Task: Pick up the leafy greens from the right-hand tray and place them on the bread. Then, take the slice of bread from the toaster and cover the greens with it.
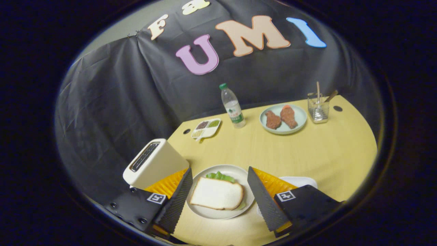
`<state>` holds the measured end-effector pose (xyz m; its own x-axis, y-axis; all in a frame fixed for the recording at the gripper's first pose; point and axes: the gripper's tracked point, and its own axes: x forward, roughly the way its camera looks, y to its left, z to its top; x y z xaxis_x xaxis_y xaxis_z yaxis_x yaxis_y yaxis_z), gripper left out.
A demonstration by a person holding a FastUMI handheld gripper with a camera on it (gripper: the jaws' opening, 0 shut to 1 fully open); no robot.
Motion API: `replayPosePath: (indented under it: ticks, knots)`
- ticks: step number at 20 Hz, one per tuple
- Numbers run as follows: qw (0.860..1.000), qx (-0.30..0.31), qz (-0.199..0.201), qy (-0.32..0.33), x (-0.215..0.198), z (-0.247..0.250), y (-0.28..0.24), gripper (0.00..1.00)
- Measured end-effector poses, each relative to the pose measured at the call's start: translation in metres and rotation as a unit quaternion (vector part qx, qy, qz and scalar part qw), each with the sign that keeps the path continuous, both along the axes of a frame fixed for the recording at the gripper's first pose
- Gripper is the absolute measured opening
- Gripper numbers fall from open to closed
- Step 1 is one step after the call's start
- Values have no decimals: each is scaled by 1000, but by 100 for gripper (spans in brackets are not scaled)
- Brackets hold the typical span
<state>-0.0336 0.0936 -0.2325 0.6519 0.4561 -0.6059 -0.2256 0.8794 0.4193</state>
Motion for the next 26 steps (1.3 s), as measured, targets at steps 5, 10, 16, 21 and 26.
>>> replayPosePath:
  ticks: [5, 10, 16, 21, 26]
  knots:
    - [995, -39, -52, -82, 20, 58, -50, 100]
    - [982, -75, -83, -154, 25, 110, -88, 100]
    - [960, -121, -113, -225, 30, 158, -121, 100]
    - [957, -117, -134, -229, 29, 165, -140, 100]
    - [954, -116, -146, -236, 29, 169, -150, 100]
